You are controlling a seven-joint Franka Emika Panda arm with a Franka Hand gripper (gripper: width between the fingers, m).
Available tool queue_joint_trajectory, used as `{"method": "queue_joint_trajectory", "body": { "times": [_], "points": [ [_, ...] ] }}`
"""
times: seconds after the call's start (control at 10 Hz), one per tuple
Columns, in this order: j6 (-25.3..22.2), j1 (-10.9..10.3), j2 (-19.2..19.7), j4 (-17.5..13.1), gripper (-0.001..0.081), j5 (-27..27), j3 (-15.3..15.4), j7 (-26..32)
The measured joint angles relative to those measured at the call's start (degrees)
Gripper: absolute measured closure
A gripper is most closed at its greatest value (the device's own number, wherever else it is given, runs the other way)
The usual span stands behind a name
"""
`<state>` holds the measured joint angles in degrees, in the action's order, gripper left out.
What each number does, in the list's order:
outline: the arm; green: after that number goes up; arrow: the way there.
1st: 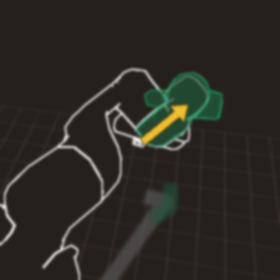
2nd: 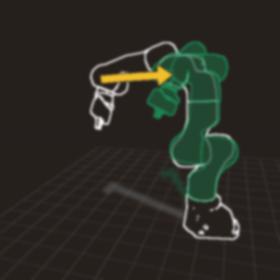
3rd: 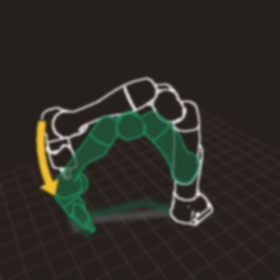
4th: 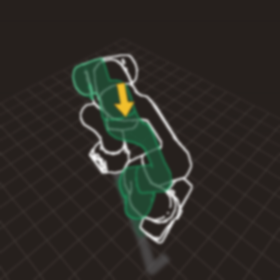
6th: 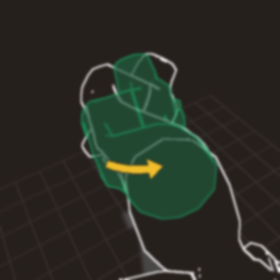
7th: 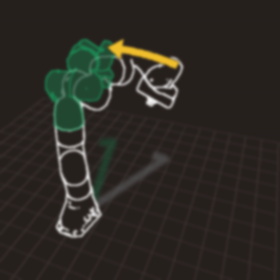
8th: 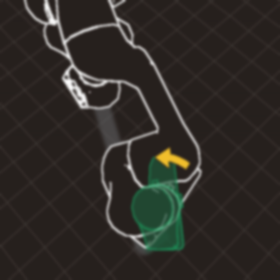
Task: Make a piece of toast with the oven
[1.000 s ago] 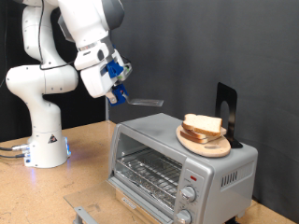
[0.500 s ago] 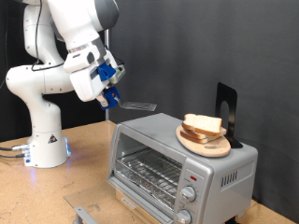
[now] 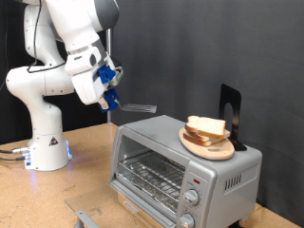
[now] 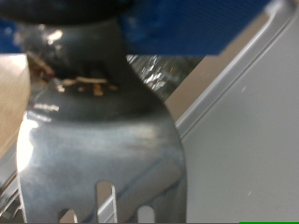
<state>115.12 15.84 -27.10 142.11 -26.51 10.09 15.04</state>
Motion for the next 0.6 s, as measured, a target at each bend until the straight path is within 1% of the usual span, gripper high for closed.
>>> {"method": "queue_joint_trajectory", "body": {
  "times": [0.1,0.3,0.4,0.6],
  "points": [
    [-2.80,0.02,0.08,-1.37,0.0415,2.24,0.85,-3.34],
    [-7.38,0.03,0.57,-4.46,0.0415,4.42,2.30,-8.27],
    [-8.28,0.03,0.93,-5.76,0.0415,4.62,2.96,-10.48],
    [-8.08,0.04,1.88,-7.21,0.0415,4.85,4.51,-14.29]
  ]
}}
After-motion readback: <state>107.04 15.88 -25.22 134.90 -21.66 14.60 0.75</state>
